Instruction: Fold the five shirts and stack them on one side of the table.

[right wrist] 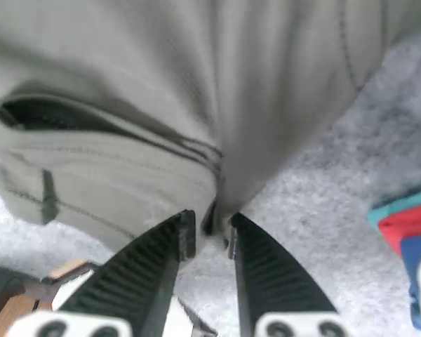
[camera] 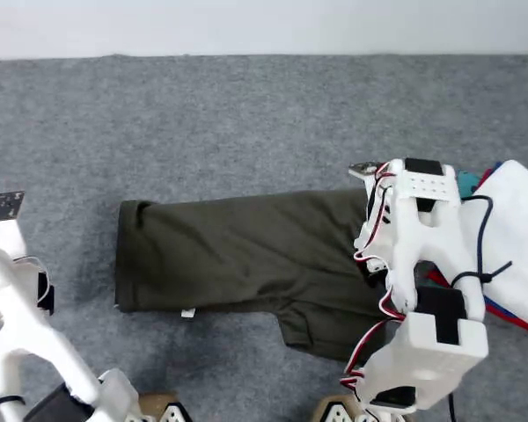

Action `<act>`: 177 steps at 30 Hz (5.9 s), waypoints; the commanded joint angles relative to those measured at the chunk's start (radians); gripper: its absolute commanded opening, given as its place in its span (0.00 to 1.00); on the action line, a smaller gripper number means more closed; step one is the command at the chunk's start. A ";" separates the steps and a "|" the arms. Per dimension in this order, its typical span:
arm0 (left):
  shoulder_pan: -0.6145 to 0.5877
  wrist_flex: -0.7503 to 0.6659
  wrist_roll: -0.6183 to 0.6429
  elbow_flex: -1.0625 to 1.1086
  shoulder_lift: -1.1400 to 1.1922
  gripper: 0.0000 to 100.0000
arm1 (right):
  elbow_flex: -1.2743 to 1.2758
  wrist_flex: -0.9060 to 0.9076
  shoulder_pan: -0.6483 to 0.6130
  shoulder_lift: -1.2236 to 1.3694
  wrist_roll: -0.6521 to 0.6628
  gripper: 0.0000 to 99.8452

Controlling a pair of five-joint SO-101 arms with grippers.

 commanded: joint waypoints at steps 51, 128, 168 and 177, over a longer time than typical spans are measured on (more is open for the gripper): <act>0.008 -0.008 -0.002 -0.004 -0.032 0.02 | 0.023 -0.082 0.059 -0.008 0.057 0.01; 1.596 0.002 0.180 -0.521 0.462 0.16 | -0.146 0.180 0.742 -0.696 0.126 0.01; 1.826 0.015 0.212 -0.849 0.838 0.01 | 0.310 0.166 0.981 -1.222 0.344 0.01; 1.691 -0.057 0.167 -0.851 0.779 0.01 | 0.313 0.168 0.978 -1.222 0.344 0.01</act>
